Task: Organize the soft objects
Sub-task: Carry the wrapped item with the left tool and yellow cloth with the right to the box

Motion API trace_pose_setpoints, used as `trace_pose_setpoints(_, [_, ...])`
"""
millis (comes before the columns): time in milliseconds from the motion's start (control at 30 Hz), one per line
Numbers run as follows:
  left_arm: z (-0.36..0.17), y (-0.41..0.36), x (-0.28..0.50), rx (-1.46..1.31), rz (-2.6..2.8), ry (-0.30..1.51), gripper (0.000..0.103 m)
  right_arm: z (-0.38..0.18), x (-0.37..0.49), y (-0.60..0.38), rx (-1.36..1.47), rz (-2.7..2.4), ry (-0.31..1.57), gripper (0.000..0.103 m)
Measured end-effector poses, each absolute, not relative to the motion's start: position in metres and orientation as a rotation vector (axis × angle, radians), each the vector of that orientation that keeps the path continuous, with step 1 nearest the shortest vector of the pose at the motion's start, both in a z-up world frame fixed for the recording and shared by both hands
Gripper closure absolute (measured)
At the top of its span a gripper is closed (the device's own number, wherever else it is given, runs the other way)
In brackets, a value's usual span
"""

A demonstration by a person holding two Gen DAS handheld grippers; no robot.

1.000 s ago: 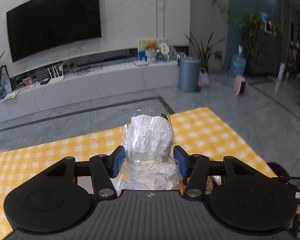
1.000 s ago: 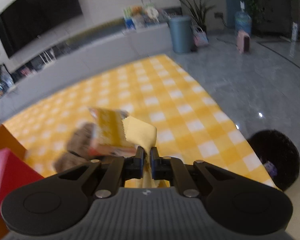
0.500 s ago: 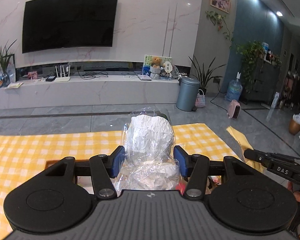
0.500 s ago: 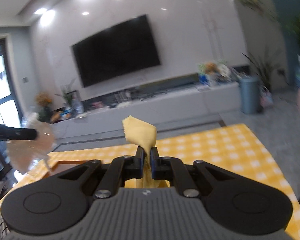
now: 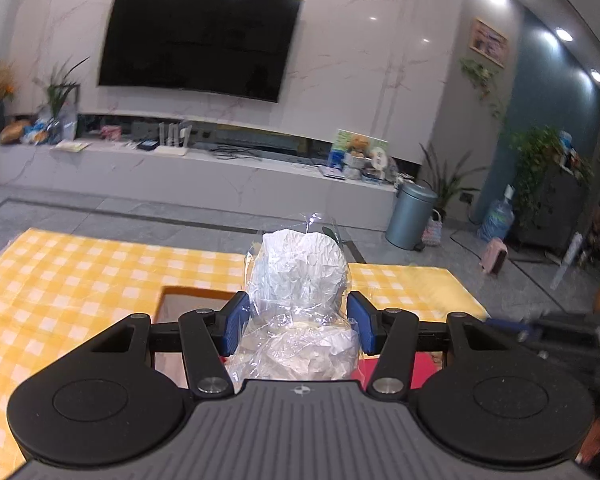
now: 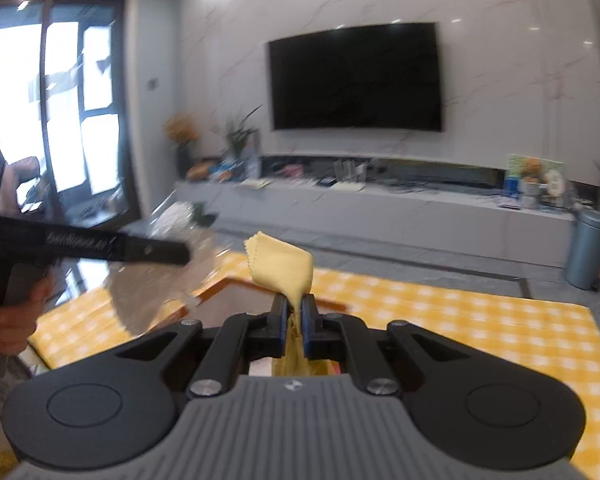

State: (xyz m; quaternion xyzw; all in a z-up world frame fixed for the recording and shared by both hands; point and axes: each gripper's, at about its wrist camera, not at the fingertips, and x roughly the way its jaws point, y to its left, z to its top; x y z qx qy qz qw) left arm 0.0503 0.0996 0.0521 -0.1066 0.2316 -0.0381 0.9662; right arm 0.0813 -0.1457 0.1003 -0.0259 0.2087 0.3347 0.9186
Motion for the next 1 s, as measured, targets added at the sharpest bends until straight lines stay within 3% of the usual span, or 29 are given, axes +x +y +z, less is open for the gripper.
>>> trace_pose_setpoints(700, [0.019,0.173,0.056,-0.302,-0.056,0.494,0.042,0.03,0.172,0.001,-0.362,0.638,0.726,0.098])
trace_pose_setpoints(1000, [0.011,0.186,0.057,-0.365,-0.018,0.522,0.041,-0.026,0.21,0.058,-0.727,0.666,0.837,0.098])
